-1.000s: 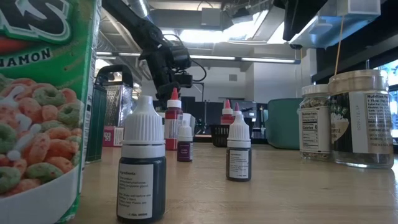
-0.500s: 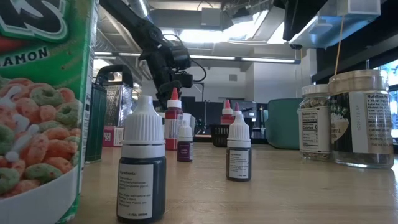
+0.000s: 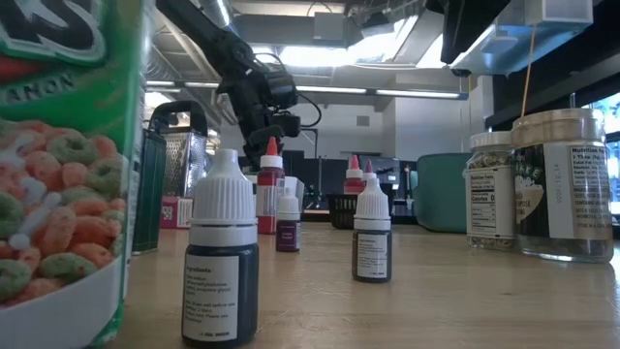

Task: Pick & Place Kitchen Items
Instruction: Put the black seasoning bottle into the white bin

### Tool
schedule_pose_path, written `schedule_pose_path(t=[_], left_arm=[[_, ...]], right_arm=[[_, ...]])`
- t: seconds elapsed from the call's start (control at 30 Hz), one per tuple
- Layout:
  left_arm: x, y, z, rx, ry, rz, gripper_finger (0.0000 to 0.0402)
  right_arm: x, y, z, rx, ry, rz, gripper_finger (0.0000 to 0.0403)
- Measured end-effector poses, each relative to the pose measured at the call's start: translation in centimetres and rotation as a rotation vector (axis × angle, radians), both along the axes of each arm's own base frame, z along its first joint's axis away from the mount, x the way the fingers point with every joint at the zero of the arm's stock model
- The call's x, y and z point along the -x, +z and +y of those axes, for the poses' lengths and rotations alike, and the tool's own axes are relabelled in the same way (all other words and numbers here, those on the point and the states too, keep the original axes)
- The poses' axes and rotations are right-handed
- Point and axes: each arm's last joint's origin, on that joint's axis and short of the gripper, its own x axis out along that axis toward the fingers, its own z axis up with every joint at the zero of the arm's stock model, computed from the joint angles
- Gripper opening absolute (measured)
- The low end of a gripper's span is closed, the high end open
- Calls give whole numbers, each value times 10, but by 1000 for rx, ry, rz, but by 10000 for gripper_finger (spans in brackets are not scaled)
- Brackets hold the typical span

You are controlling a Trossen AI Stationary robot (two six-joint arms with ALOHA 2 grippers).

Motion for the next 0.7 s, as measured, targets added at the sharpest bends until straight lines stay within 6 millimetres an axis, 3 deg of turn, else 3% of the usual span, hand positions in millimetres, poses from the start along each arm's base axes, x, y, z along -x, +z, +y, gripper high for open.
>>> schedule_pose_path(t=[0.7], left_arm=[[1, 0, -1, 29, 28, 0, 235]], right_arm=[[0, 0, 0, 1, 0, 3, 172]])
